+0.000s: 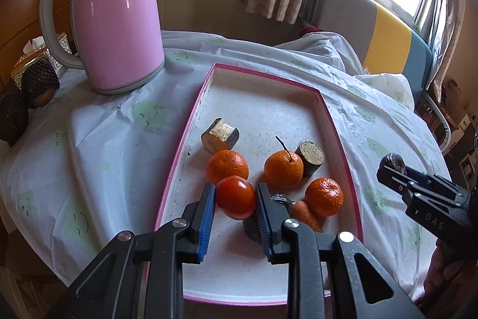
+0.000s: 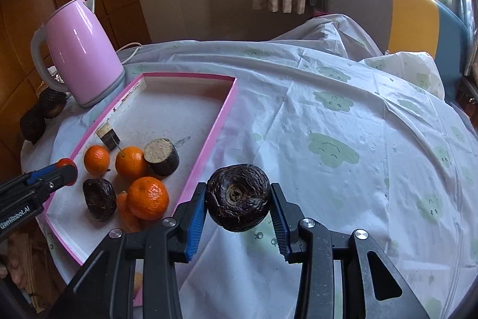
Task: Organize fruits
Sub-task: 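Lower the dark round vegetable into the tray and open the right gripper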
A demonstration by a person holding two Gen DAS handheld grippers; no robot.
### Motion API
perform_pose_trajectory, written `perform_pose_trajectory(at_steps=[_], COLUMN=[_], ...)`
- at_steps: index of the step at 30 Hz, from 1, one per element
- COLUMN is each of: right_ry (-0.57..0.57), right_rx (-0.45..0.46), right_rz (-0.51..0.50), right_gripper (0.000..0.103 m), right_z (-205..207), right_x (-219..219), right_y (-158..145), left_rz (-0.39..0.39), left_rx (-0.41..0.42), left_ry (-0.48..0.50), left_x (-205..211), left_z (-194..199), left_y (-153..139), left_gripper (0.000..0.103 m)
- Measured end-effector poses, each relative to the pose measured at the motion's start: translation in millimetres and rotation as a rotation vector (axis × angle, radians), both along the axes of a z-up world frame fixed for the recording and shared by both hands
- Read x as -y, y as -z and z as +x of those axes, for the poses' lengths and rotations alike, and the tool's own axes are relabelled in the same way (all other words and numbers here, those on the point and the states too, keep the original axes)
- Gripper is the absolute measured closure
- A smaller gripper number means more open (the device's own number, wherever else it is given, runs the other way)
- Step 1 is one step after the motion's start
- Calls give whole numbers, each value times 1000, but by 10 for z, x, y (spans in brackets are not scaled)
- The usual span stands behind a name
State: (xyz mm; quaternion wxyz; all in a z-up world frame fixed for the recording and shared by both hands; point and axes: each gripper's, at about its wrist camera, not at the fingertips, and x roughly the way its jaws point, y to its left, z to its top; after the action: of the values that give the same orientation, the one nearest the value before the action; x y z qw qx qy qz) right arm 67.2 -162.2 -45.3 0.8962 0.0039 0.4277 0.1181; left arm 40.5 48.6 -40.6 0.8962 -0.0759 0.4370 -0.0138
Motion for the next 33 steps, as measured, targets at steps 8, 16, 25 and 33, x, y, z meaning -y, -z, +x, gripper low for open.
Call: perform_pose_trajectory(at_steps=[8,16,25,33], right_ry=[-67,-108,-123,-193], right_rx=[29,42,27,-11], right_rz=[7,3,9,47], right_gripper=[62,62,62,60], right_z=[117,221,244,380], right_x=[-230,-394,-436,-661], right_y=[-135,-177,-136,-119], left_rz=[-5,-8,9,17], left_rx=[-25,-30,-4,14], left_ry=[-22,-34,-52,-66], left_x=[-19,-28,-54,-92], left_z=[18,26,-9,-52], left_y=[84,92,17,-52], left_gripper=[75,65,62,59])
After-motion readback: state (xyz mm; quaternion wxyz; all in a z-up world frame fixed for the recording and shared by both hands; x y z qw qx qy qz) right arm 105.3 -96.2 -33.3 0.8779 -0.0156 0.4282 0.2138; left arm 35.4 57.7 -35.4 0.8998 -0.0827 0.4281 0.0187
